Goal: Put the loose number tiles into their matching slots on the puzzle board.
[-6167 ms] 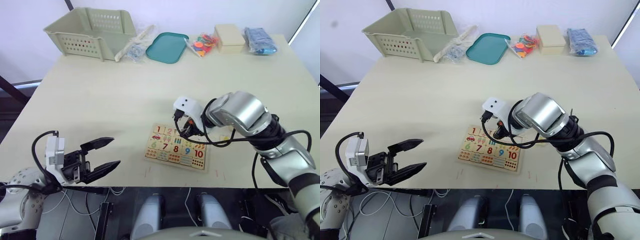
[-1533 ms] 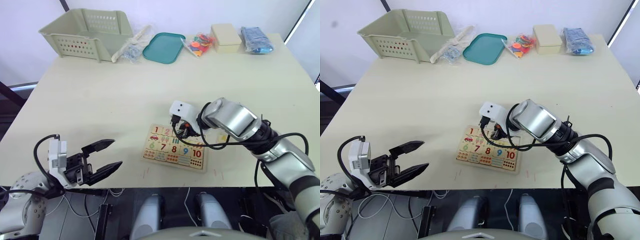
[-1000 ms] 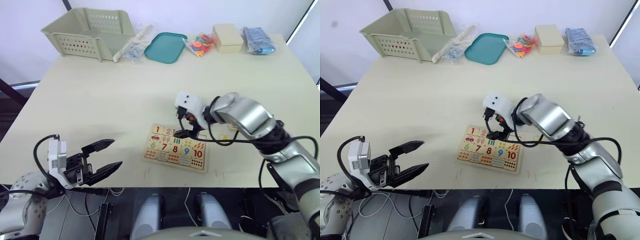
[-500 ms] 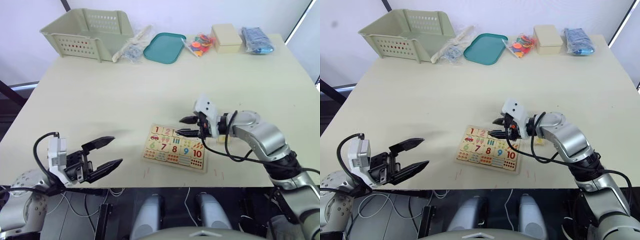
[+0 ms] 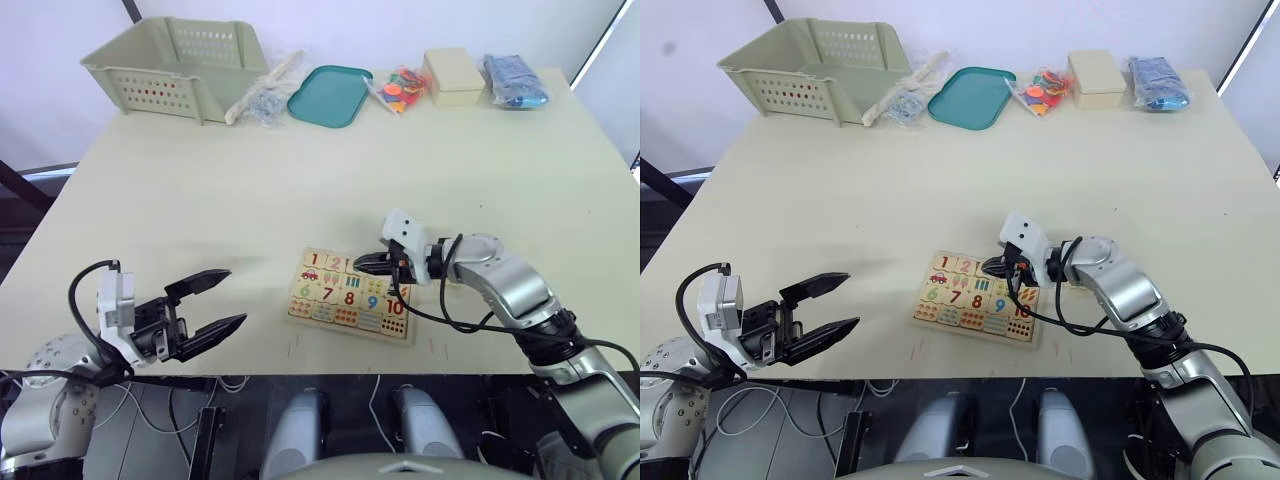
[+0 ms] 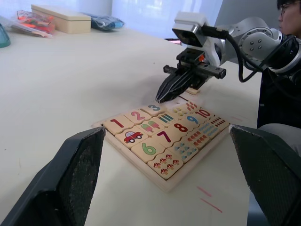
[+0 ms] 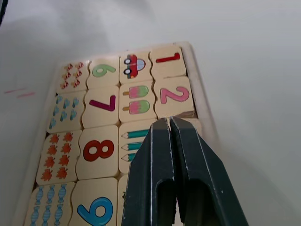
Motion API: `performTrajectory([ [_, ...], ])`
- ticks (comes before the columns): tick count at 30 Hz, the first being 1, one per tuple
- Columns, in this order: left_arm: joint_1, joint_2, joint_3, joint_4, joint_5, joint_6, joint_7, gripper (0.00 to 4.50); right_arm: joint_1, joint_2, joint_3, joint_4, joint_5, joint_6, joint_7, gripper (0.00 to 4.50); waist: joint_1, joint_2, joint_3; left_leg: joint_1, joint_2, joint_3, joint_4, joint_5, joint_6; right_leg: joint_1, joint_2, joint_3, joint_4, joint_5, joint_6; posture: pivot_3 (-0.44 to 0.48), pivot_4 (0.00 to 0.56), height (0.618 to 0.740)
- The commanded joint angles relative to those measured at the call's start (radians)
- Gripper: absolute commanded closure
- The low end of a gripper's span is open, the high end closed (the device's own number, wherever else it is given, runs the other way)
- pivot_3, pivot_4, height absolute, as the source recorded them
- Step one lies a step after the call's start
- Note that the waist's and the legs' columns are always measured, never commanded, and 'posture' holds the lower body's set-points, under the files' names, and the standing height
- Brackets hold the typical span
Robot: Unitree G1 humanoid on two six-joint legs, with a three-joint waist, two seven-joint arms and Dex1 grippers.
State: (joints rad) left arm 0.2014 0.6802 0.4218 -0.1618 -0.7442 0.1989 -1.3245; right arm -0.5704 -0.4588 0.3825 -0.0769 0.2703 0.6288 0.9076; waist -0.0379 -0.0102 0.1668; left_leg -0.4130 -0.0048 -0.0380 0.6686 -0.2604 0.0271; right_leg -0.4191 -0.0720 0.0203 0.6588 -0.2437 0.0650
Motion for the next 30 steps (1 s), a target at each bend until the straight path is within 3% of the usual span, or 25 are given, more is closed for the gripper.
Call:
performTrajectory([
  [1,0.003,0.006,0.008,-0.011,-0.004,-0.004,-0.001,0.0,0.003,0.009,-0.006,-0.009,-0.009,-0.027,0.011,4.44,0.0,0.0,0.0,0.0,0.0,0.0,0.0,0.0,0.0,0.0,0.0,0.0,0.0,0.0,0.0,0.0,0.15,0.74],
  [23,-0.025,0.003,-0.005,0.002,0.004,0.0,0.001,0.0,0.069,0.015,0.085,0.106,-0.165,-0.12,0.01,4.44,0.003,-0.002,-0.001,0.013,0.0,0.001,-0.003,0.0,0.0,0.012,0.0,0.001,-0.002,0.0,0.0,0.0,0.15,0.74],
  [30,-0.044,0.001,-0.021,0.022,0.012,-0.005,-0.004,0.0,0.077,0.025,0.061,0.151,-0.182,-0.169,0.004,4.44,0.003,-0.002,-0.002,0.014,0.0,0.002,-0.003,0.0,0.0,0.012,0.0,0.002,-0.001,0.0,0.0,0.0,0.15,0.74],
])
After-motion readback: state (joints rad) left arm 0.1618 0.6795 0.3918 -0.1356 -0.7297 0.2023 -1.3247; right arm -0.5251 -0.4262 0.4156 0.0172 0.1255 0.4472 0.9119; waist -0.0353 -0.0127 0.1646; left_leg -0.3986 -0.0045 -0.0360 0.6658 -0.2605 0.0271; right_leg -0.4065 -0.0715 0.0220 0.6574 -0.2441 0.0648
